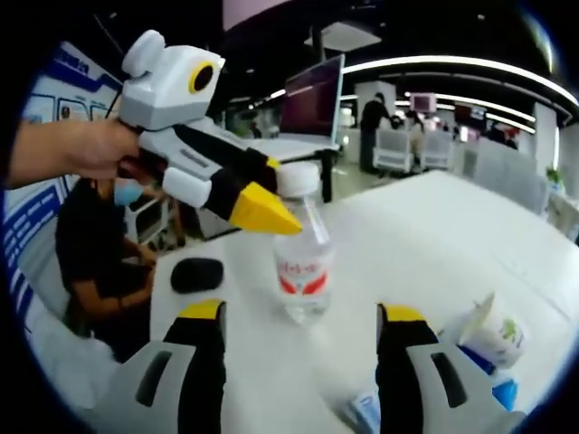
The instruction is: Arrange the tabletop items into an orderly group along one side of the table until the central work area is clear of visible clutter.
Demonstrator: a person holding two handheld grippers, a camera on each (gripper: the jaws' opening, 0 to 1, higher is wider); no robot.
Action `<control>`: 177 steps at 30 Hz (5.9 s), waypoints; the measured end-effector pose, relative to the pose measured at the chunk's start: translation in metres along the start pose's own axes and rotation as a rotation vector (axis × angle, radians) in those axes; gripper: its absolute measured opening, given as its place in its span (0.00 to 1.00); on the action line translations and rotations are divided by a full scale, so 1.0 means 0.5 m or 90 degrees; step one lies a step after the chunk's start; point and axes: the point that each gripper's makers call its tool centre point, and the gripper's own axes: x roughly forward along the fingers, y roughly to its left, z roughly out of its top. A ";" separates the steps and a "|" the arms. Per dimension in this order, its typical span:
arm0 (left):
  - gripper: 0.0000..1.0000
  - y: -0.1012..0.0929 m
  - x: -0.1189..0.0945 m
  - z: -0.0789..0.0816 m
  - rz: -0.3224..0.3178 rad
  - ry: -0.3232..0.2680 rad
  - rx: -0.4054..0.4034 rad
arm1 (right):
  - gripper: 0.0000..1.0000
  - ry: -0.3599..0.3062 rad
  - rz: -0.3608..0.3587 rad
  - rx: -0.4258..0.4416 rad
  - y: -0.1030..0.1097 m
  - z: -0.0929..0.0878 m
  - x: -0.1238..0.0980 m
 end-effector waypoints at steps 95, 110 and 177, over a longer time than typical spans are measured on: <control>0.59 0.026 -0.025 -0.035 0.196 0.038 -0.177 | 1.00 -0.078 -0.023 -0.003 -0.085 0.036 -0.201; 0.60 0.026 -0.030 -0.017 0.245 0.011 -0.226 | 1.00 -0.073 -0.004 -0.017 -0.119 0.019 -0.241; 0.56 0.022 0.060 -0.093 0.232 0.040 -0.178 | 1.00 -0.071 -0.054 0.074 -0.148 -0.092 -0.298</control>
